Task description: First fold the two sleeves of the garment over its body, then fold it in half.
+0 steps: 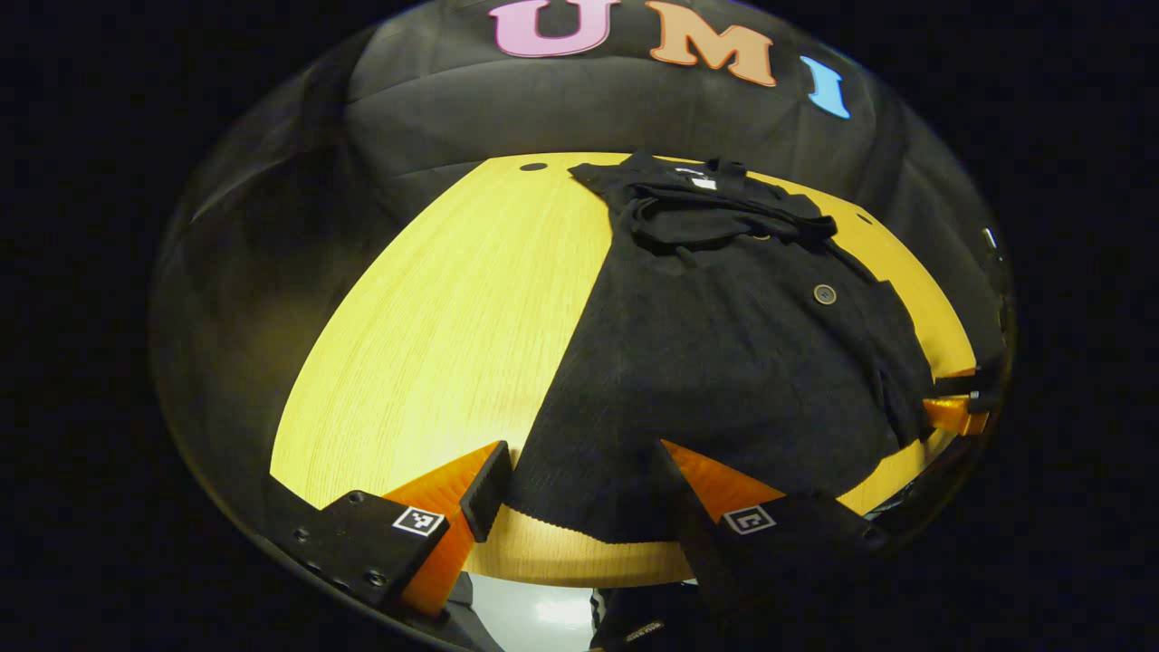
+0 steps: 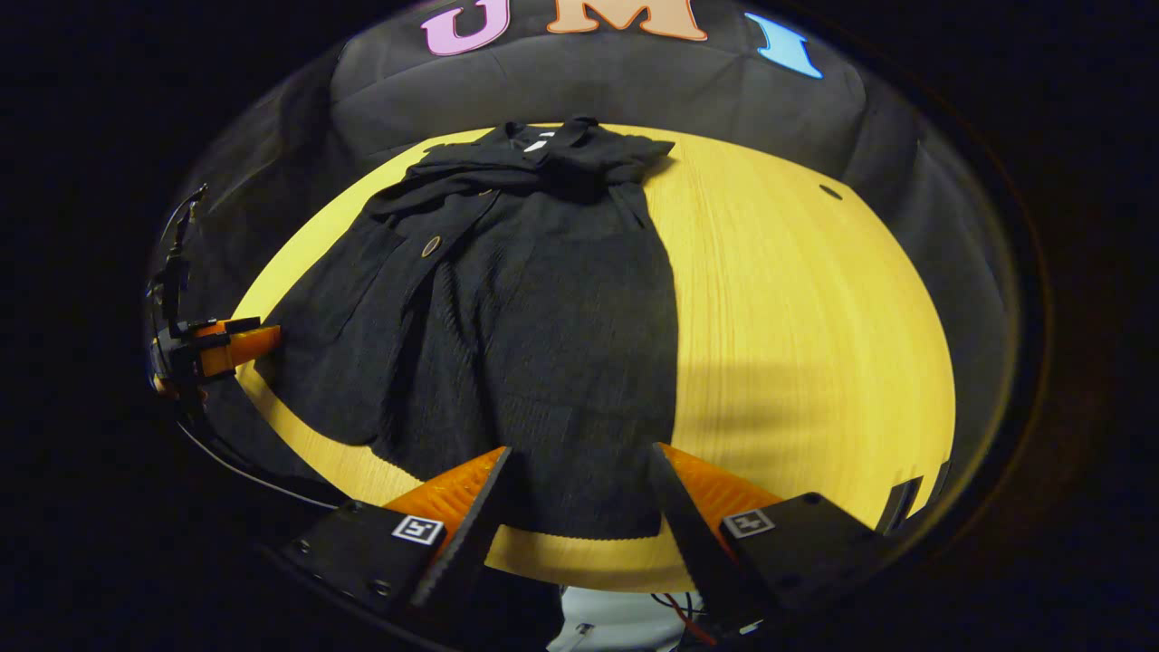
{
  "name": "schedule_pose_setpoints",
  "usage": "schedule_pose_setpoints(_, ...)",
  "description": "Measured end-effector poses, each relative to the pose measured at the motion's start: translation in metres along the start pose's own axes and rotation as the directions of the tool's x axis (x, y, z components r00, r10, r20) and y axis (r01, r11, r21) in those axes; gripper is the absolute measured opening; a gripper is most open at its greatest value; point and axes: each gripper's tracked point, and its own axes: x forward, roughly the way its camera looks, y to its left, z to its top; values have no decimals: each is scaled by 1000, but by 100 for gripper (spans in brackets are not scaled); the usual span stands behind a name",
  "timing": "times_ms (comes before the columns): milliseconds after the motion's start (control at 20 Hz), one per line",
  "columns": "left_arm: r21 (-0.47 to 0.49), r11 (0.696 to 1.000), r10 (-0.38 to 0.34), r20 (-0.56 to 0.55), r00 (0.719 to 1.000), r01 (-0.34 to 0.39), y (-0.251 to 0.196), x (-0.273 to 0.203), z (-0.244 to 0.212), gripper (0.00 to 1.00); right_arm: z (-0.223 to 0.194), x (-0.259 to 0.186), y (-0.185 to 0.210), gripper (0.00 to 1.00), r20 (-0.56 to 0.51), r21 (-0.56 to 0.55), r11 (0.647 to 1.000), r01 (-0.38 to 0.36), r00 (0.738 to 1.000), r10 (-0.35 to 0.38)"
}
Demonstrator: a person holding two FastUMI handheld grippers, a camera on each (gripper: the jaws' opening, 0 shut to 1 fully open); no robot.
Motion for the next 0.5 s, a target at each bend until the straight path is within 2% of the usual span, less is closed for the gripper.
schedule_pose_setpoints(50,9,1000,-18,3,1000,18,-3,-1,2,93,0,1,1,77,-10,-8,1000,-3,1000,3)
schedule_pose_setpoints(150,24,998,-60,10,998,60,-15,2,3,75,4,3,4,44,-13,4,1000,-26,1000,26)
schedule_pose_setpoints(250,10,996,-88,12,996,88,-23,3,4,40,5,4,7,12,-28,21,999,-42,999,43)
schedule_pose_setpoints(300,-2,996,-85,7,996,85,-23,4,5,23,6,5,6,12,-37,17,999,-50,998,50)
schedule_pose_setpoints(350,-13,996,-89,-1,996,89,-24,3,4,6,7,4,7,4,-36,21,998,-63,997,64)
schedule_pose_setpoints(400,-37,995,-98,1,995,98,-23,3,6,0,8,7,9,4,-35,35,997,-76,996,77)
schedule_pose_setpoints(500,-91,988,-126,9,992,126,-21,0,10,0,14,2,14,3,-10,82,992,-101,995,102)
